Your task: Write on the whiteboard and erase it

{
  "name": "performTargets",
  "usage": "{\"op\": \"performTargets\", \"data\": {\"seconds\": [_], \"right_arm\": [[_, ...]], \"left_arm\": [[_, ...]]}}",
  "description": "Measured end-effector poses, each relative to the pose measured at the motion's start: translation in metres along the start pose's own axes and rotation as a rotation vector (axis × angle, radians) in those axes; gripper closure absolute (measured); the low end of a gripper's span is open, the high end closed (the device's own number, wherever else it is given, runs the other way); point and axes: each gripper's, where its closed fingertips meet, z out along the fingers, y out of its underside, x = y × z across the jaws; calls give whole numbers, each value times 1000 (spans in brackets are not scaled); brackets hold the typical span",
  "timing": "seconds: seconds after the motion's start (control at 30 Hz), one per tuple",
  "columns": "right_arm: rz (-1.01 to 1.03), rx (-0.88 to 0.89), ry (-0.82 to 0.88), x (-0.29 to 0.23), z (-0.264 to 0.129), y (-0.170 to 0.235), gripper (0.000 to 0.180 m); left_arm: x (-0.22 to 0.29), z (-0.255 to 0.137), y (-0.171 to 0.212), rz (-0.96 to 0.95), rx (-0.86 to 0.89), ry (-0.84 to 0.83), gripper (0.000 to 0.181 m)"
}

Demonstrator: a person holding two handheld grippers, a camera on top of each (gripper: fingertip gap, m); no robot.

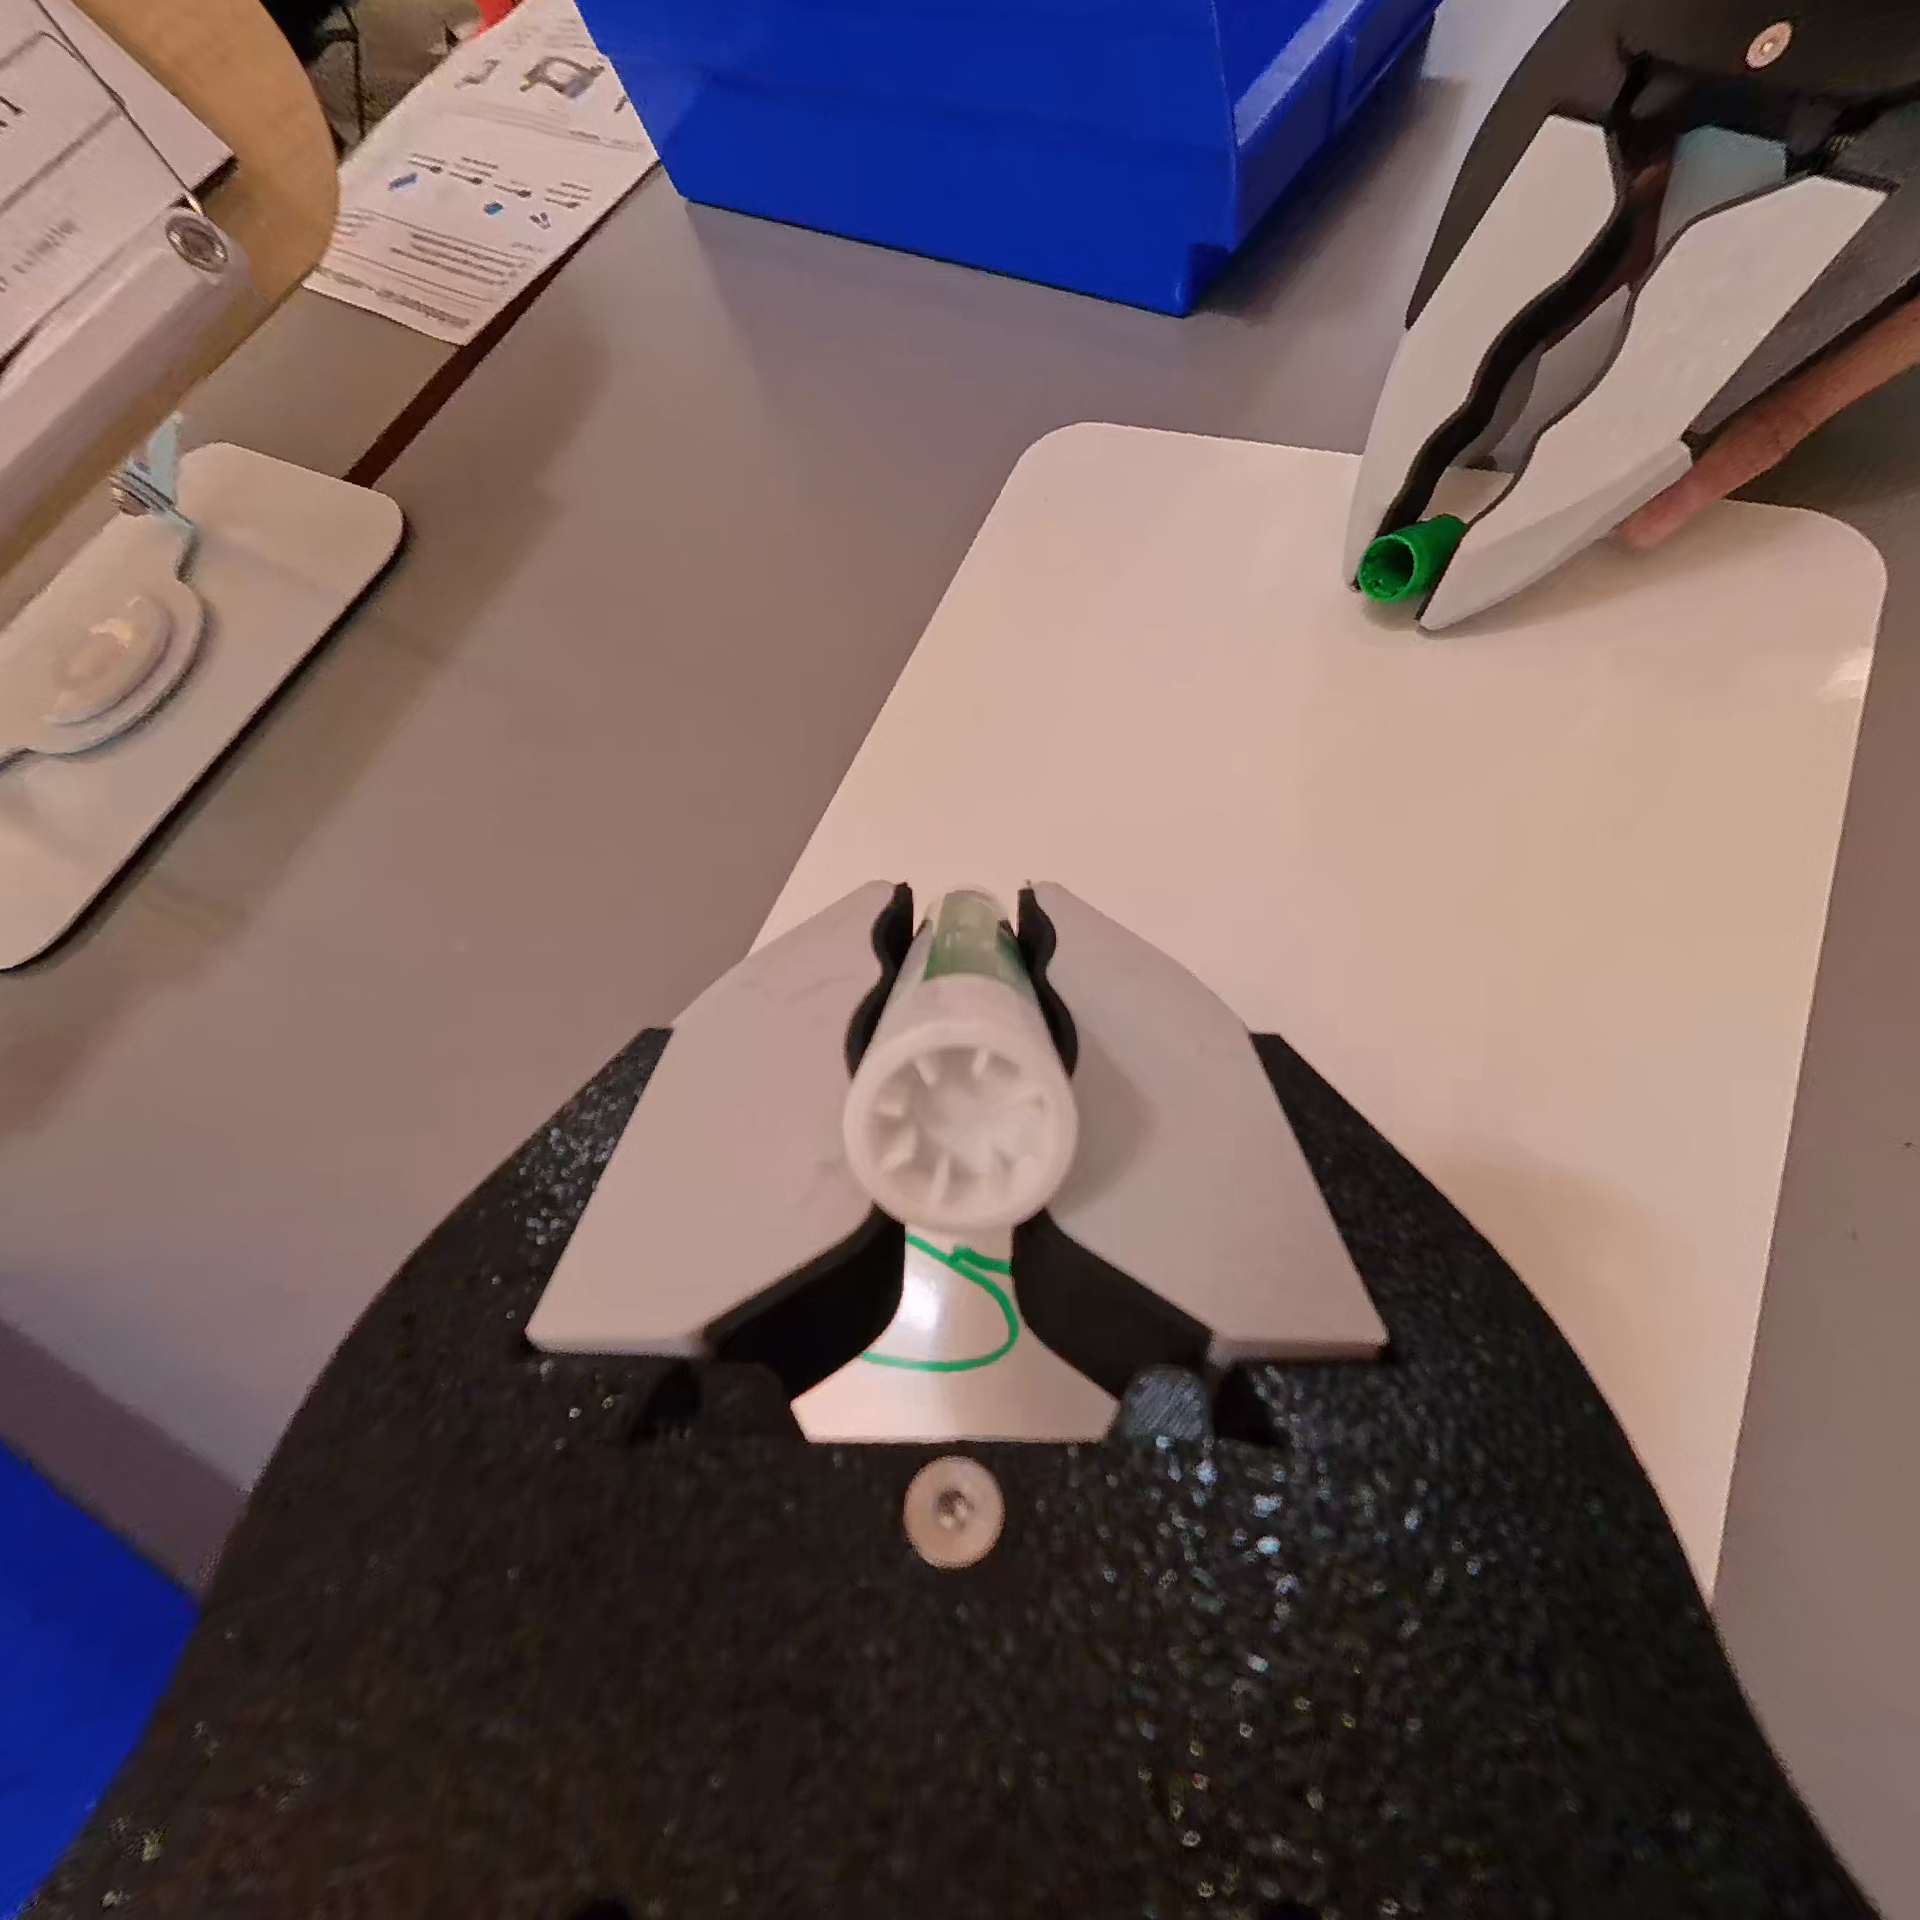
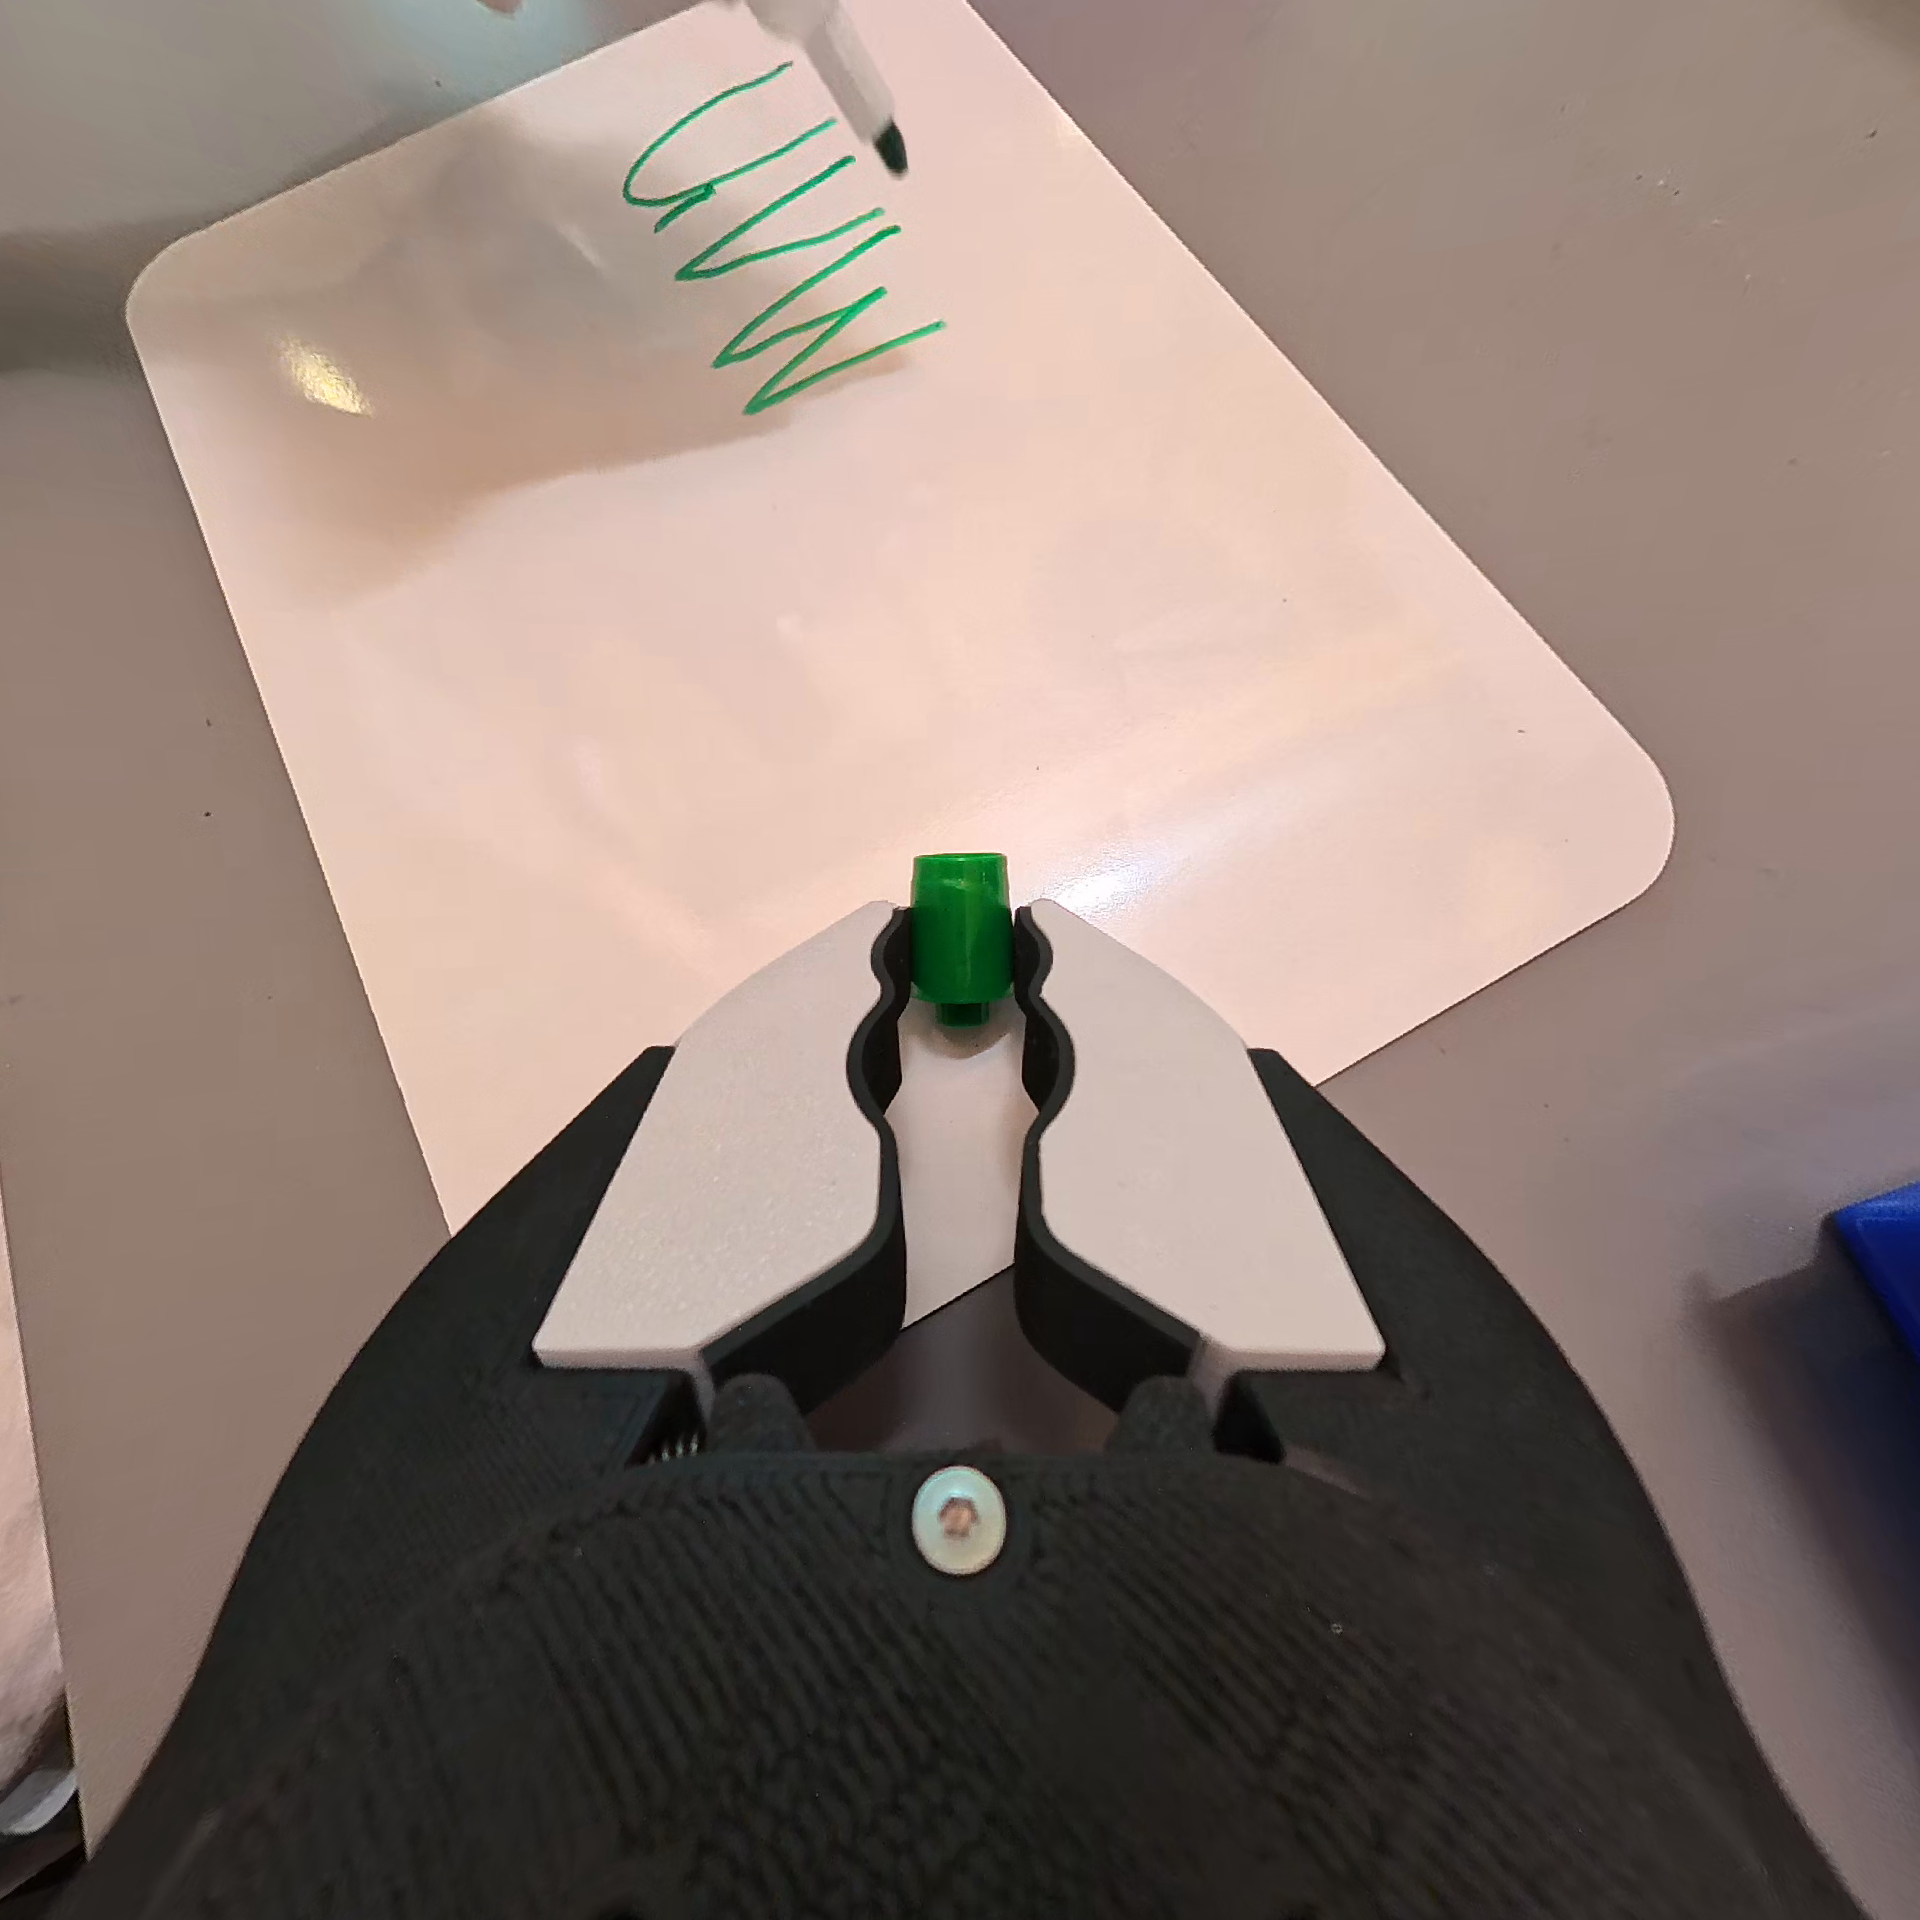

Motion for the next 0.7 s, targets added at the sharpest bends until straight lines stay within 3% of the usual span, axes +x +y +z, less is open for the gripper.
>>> {"op": "performTargets", "data": {"seconds": [0.7], "right_arm": [[-14, 0, -20, -1, -6, 5, 160]], "left_arm": [[13, 25, 3, -1, -56, 26, 162]]}}
